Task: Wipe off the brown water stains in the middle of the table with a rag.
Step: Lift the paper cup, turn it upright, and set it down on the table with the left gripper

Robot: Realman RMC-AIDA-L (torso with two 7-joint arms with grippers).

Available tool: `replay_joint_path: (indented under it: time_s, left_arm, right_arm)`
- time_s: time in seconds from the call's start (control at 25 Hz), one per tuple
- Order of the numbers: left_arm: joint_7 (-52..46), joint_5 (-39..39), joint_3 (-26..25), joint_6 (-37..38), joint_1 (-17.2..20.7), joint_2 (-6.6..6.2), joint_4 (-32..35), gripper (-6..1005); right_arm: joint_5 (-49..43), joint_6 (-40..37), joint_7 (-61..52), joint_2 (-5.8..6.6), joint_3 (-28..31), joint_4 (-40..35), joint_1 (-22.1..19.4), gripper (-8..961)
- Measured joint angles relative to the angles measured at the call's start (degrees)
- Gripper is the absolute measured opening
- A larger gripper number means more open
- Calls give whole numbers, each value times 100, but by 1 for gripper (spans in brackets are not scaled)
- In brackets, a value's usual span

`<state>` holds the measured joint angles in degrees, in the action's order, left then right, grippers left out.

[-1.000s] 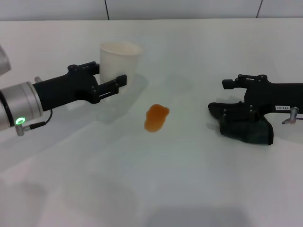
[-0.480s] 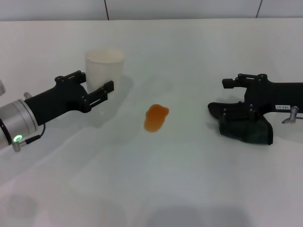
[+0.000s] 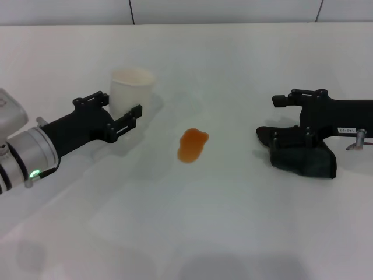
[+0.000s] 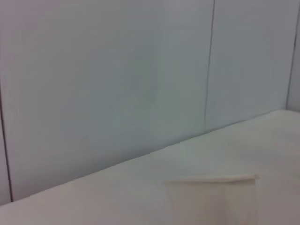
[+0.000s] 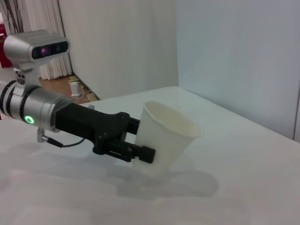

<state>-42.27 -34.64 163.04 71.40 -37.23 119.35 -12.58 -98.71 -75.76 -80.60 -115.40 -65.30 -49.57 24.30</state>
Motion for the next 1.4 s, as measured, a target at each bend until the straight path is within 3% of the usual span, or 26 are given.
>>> replay_joint_path:
  time_s: [0.48,1.4]
  left_arm:
    - [774,-132,-9,-504,-17,0,469,584]
    - [945,-97,-1,-834,118,14,703,585]
  right_arm:
    - [1,2,4,0,26,38,-22,855]
    - [1,31,19,0,25,53,-12,854]
